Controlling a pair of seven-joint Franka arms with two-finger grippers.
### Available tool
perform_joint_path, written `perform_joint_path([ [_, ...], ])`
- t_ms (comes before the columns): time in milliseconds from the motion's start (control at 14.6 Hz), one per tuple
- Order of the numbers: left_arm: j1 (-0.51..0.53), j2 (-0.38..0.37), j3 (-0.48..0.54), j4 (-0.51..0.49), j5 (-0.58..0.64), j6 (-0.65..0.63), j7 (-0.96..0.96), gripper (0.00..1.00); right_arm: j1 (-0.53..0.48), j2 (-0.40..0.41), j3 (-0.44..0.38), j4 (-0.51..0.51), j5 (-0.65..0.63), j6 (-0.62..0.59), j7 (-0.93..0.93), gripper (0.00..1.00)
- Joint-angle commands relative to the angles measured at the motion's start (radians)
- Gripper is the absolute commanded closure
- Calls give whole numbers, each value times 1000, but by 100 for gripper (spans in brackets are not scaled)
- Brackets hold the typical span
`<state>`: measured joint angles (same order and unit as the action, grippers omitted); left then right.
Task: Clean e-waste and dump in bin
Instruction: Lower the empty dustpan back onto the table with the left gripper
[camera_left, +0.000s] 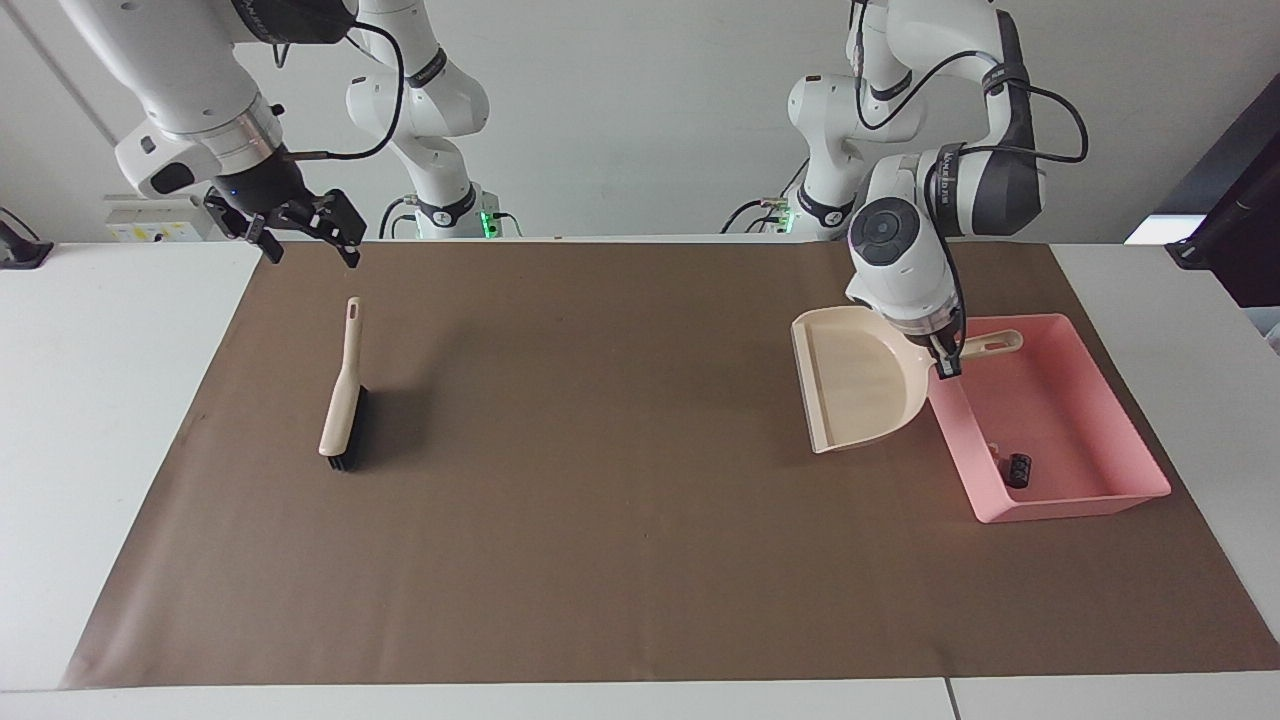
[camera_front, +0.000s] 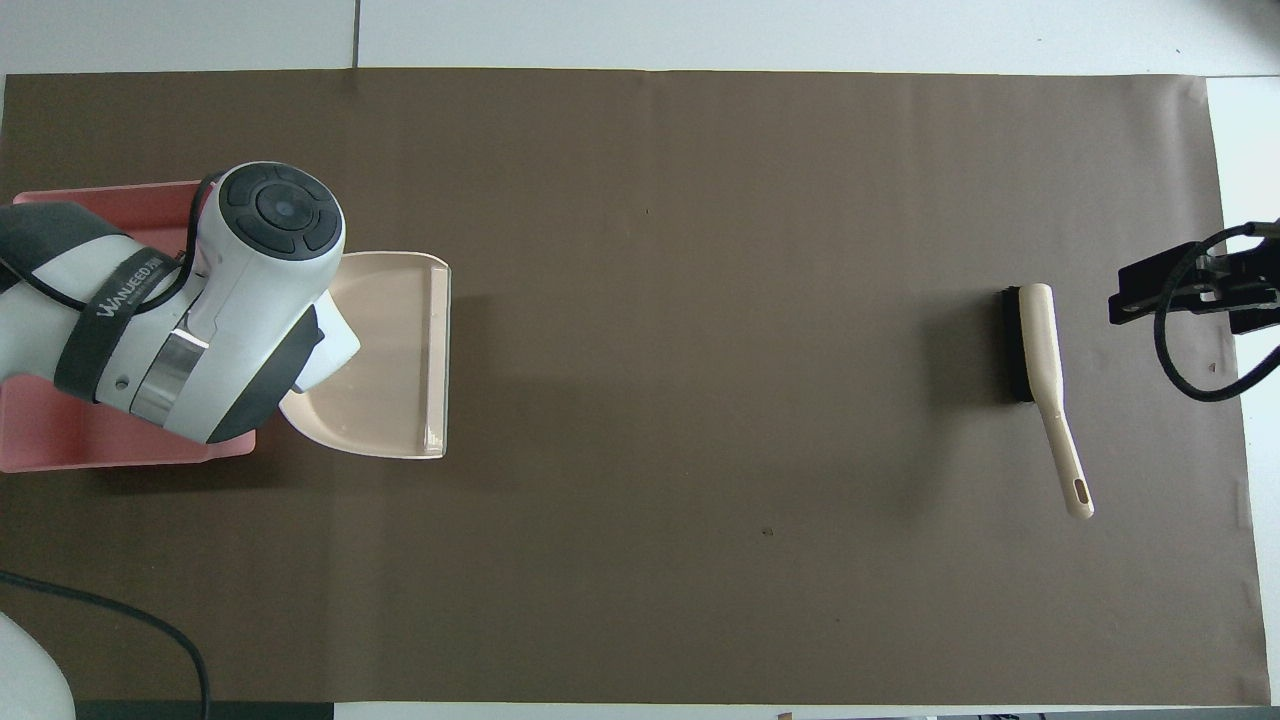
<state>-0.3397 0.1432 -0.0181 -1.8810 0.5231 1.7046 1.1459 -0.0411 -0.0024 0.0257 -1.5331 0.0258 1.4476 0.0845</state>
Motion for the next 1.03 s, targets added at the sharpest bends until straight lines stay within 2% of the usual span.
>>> perform_joint_path([
  [0,-47,-17,15,-71,-57,67,-67,100,-20,-4,2,-19,2,7,-42,0],
  [206,-100,-10,15,-128,-58,137,-158,100,-19,-4,-1,-18,-1,10,-52,0],
  [343,-152,22,17,-154,-58,182,-245,100,-17,-4,-3,-19,-6,28,-58,0],
  [548,-194,27,17,-213,-58,243,-282,100,-6,-4,-1,-21,-59,36,-74,0],
  [823,-229,30,17,-231,-57,282,-344,100,-8,7,-1,7,-72,25,-83,0],
  [891,-228,30,17,-231,-57,277,-344,93,-11,8,0,10,-73,25,-89,0],
  [960,-228,30,17,-228,-57,267,-345,73,-13,8,0,10,-73,22,-92,0],
])
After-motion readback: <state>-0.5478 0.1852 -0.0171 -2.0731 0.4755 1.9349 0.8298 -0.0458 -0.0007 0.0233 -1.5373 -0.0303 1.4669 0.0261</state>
